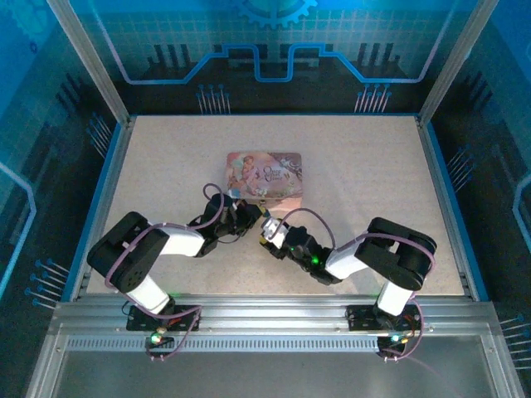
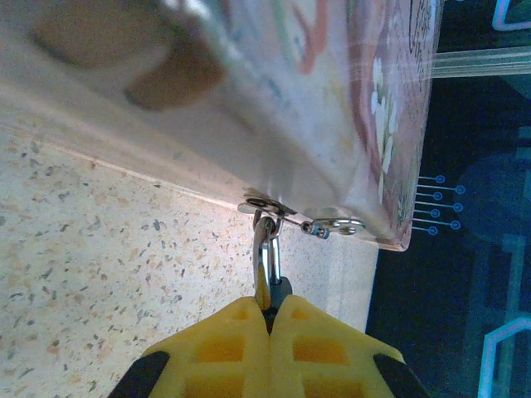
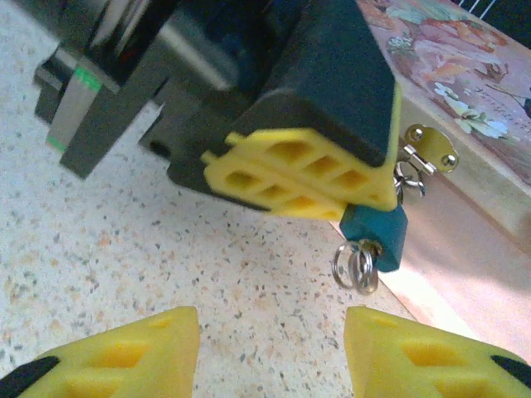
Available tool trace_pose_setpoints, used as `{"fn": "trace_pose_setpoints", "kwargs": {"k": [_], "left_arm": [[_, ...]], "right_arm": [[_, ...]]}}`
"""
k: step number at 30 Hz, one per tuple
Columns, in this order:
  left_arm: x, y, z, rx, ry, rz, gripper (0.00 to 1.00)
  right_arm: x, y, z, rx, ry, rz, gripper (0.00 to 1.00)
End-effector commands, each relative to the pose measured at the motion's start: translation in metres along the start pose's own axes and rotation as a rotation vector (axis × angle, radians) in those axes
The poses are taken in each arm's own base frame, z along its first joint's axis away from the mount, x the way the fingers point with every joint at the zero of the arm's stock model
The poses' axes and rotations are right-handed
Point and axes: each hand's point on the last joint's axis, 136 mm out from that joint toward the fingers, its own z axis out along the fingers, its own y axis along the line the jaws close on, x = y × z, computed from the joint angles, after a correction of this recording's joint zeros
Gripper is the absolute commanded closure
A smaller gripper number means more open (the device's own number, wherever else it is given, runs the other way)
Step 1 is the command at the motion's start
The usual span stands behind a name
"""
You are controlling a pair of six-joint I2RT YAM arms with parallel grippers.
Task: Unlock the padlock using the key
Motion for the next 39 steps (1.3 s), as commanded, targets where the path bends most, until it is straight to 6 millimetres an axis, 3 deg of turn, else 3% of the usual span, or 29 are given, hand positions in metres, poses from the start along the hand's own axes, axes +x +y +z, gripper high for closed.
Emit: {"fn": "trace_pose_setpoints", "kwargs": {"k": [1,13,17,39], "left_arm": [[0.000,-0.014,-0.010,0.042,0.012,0.032,0.97],[0.000,-0.019,-0.012,0.055,0.014,0.030,0.97],[0.001,-0.019,-0.012,0.058,0.016,0.027,0.97],[0.001,-0.021,-0.013,0.066,0.018,0.022,0.97]], "right_arm": [[-0.001,-0.015,-0.005,0.099,-0.006,-0.101,0.48],[-0.029,-0.008,0.003,0.097,-0.065,-0.233,0.51],[-0.036,-0.006,0.008,0.085,-0.074,-0.248,0.56],[-0.020,-0.022,0.019,0.145,-0.015,-0.237,0.66]]}}
